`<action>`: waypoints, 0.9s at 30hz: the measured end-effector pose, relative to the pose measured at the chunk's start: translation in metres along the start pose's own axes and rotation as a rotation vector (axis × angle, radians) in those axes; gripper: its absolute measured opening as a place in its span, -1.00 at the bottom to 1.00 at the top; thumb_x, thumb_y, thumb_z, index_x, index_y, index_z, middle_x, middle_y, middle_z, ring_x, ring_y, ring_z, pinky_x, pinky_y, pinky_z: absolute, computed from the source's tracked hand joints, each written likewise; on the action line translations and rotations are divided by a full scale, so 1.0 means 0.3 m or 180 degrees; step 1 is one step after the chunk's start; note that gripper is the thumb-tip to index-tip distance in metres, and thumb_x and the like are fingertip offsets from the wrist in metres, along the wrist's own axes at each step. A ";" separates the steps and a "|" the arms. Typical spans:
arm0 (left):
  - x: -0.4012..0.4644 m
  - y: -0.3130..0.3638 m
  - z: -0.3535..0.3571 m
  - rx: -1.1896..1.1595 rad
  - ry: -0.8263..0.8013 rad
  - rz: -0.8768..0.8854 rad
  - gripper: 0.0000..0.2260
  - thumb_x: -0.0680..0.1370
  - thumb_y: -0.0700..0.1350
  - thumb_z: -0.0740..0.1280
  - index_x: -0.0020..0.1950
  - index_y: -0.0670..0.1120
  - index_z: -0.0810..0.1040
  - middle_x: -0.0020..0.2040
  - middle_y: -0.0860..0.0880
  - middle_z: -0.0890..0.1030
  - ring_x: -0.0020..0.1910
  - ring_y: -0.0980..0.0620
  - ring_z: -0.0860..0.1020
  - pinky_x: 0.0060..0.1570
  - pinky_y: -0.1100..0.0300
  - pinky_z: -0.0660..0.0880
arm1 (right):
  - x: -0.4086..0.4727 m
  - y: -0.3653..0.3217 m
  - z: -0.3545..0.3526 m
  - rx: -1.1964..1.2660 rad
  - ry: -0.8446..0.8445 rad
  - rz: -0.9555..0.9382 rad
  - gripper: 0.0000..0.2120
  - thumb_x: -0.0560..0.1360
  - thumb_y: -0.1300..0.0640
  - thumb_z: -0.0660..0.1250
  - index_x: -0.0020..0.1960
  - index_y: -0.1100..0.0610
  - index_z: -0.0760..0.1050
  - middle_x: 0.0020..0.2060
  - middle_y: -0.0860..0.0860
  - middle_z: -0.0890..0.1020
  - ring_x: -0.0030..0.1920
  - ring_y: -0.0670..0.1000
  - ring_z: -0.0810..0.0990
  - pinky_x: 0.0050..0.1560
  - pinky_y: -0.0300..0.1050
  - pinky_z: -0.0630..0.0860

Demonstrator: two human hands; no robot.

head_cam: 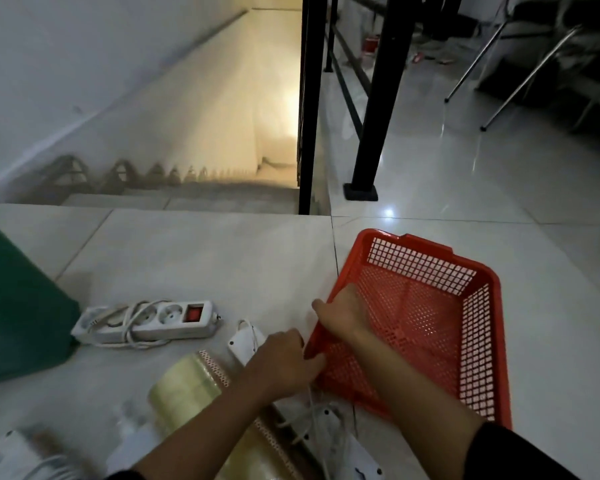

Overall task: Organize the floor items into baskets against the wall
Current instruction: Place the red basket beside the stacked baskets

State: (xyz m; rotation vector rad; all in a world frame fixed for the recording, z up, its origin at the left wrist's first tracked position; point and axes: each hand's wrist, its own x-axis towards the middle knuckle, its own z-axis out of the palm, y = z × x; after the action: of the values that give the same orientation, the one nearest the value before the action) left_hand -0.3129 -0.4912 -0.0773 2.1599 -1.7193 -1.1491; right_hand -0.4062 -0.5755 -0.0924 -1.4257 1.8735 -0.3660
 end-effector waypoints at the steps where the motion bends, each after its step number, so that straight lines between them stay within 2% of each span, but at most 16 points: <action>1: 0.000 -0.007 0.013 -0.0034 -0.0050 -0.0015 -0.77 0.49 0.13 0.27 -0.12 -0.03 0.47 -0.08 -0.05 0.61 -0.06 -0.02 0.58 -0.09 0.14 0.48 | 0.001 -0.009 0.004 -0.0104 -0.0099 0.0000 -0.37 0.45 0.07 0.36 0.40 0.26 0.18 0.26 0.21 0.48 0.25 0.23 0.48 0.19 0.00 0.45; 2: 0.003 -0.014 0.024 -0.0066 -0.0081 -0.0055 -0.79 0.50 0.12 0.26 -0.22 0.01 0.40 -0.16 0.00 0.57 -0.10 0.00 0.55 -0.13 0.16 0.45 | 0.002 -0.020 0.010 -0.0162 -0.0145 0.0010 -0.37 0.46 0.10 0.35 0.41 0.25 0.17 0.25 0.20 0.49 0.23 0.22 0.50 0.16 -0.01 0.47; 4: 0.014 -0.032 0.033 -0.0280 -0.0143 -0.0172 -0.79 0.51 0.10 0.25 -0.26 0.07 0.33 -0.25 0.09 0.49 -0.15 0.03 0.52 -0.14 0.15 0.45 | 0.000 -0.046 0.024 -0.0206 -0.0166 0.0018 -0.38 0.46 0.14 0.35 0.43 0.22 0.16 0.23 0.18 0.49 0.21 0.21 0.51 0.13 -0.01 0.49; 7: 0.017 -0.051 -0.001 -0.1148 -0.0425 -0.0390 -0.91 0.54 -0.01 0.26 -0.08 -0.02 0.46 -0.19 0.03 0.59 -0.20 0.03 0.60 -0.12 0.16 0.57 | -0.019 -0.088 0.046 -0.0350 0.0005 -0.0149 -0.47 0.47 0.14 0.31 0.39 0.18 0.22 0.24 0.18 0.51 0.22 0.22 0.51 0.16 0.00 0.46; 9: 0.015 -0.067 -0.047 -0.1746 -0.0526 -0.0569 -0.77 0.58 -0.08 0.21 0.12 -0.18 0.53 -0.13 -0.06 0.63 -0.23 0.03 0.60 -0.20 0.24 0.55 | -0.040 -0.119 0.055 -0.0436 0.0107 -0.0378 -0.51 0.48 0.18 0.27 0.37 0.15 0.25 0.24 0.18 0.51 0.23 0.22 0.51 0.16 0.02 0.45; 12: 0.012 -0.104 -0.124 -0.2355 -0.0179 -0.0824 -0.70 0.61 -0.11 0.15 0.21 -0.24 0.51 -0.03 -0.17 0.63 -0.15 -0.06 0.58 -0.15 0.18 0.50 | -0.070 -0.161 0.070 -0.0659 0.0183 -0.0887 -0.53 0.48 0.24 0.27 0.36 0.09 0.29 0.24 0.15 0.52 0.24 0.21 0.50 0.18 0.06 0.45; 15: 0.013 -0.154 -0.198 -0.3069 0.0179 -0.1092 -0.66 0.60 -0.03 0.17 0.24 -0.23 0.50 0.03 -0.21 0.62 -0.07 -0.10 0.59 -0.10 0.13 0.51 | -0.095 -0.198 0.090 -0.0958 0.0151 -0.1448 -0.53 0.50 0.21 0.33 0.37 0.07 0.30 0.25 0.11 0.50 0.24 0.18 0.50 0.20 0.07 0.45; 20: -0.019 -0.206 -0.309 -0.4109 0.0210 -0.1126 -0.51 0.56 0.10 0.23 0.35 -0.20 0.35 0.22 -0.29 0.55 0.09 -0.17 0.59 0.00 0.02 0.55 | -0.159 -0.242 0.123 -0.1298 0.0451 -0.2261 -0.61 0.50 0.23 0.34 0.29 0.12 0.35 0.17 0.11 0.47 0.12 0.15 0.53 0.10 0.01 0.48; 25: -0.075 -0.244 -0.408 -0.4437 0.0458 -0.0838 -0.29 0.44 0.20 0.35 0.48 -0.03 0.15 0.32 -0.33 0.43 0.18 -0.26 0.56 0.09 -0.08 0.56 | -0.238 -0.275 0.149 -0.1230 0.0419 -0.2835 -0.53 0.51 0.16 0.32 0.37 0.09 0.27 0.19 0.14 0.44 0.13 0.16 0.51 0.13 0.07 0.49; 27: -0.107 -0.231 -0.441 -0.4426 0.0526 -0.0673 -0.38 0.45 0.20 0.35 0.38 -0.01 0.22 0.29 -0.32 0.44 0.21 -0.28 0.54 0.08 -0.07 0.57 | -0.266 -0.289 0.160 -0.1196 0.0571 -0.3082 -0.55 0.50 0.14 0.31 0.36 0.11 0.32 0.14 0.16 0.47 0.08 0.18 0.53 0.04 0.10 0.53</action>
State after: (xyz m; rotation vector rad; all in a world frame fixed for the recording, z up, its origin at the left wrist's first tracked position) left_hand -0.1767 -0.4836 -0.0084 1.3970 -0.2757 -1.4600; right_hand -0.3027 -0.5222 -0.0410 -2.5897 1.2823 -0.6269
